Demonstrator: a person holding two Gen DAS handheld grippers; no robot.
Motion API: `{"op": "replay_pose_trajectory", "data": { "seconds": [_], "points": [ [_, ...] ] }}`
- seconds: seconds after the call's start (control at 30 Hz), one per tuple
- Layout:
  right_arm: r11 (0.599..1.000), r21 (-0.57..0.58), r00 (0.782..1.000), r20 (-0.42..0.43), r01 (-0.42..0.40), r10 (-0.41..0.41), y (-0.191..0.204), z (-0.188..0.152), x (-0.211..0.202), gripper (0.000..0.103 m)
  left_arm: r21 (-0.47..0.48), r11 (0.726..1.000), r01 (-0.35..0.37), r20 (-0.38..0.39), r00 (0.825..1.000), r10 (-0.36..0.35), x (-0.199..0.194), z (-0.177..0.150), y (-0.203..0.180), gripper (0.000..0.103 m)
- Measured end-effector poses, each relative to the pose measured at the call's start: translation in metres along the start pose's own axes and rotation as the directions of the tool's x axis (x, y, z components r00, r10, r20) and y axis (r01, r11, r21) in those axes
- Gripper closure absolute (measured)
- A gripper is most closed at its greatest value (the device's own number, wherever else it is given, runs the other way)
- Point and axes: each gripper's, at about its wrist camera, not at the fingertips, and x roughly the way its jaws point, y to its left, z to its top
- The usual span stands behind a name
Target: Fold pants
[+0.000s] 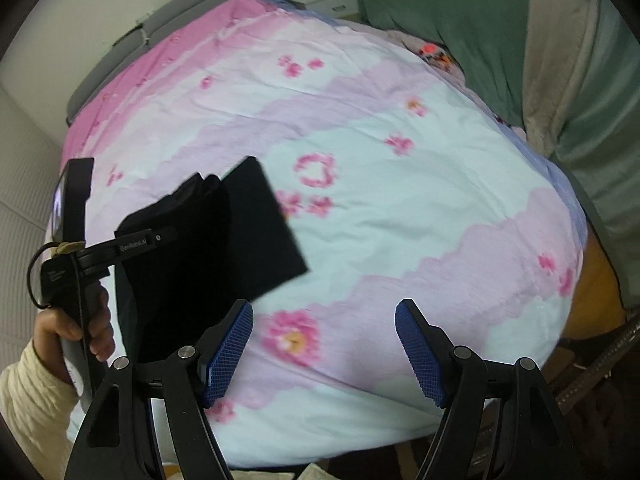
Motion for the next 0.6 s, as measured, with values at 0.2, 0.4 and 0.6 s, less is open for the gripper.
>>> {"op": "replay_pose_trajectory", "data": {
  "seconds": [0.2,0.4,0.6],
  "points": [
    [0.999,0.035,1.0,-0.021,0.002,-0.002,-0.033,-0.002,0.004,0.029,0.042,0.998,-0.049,-0.053,0.997,0.051,0.034,0.012,-0.033,0.085],
    [0.999,0.044,1.0,-0.024,0.022,-0.021,-0.049,0.003,0.005,0.029,0.076,0.994,-0.076,-0.106,0.991,0.083,0.064,0.004,-0.058,0.085],
    [0.999,0.036,0.998,-0.047,0.035,-0.034,-0.054,0.008,0.014,0.029,0.06,0.998,-0.029,-0.168,0.985,0.039,0.075,0.008,-0.065,0.071]
  ]
}}
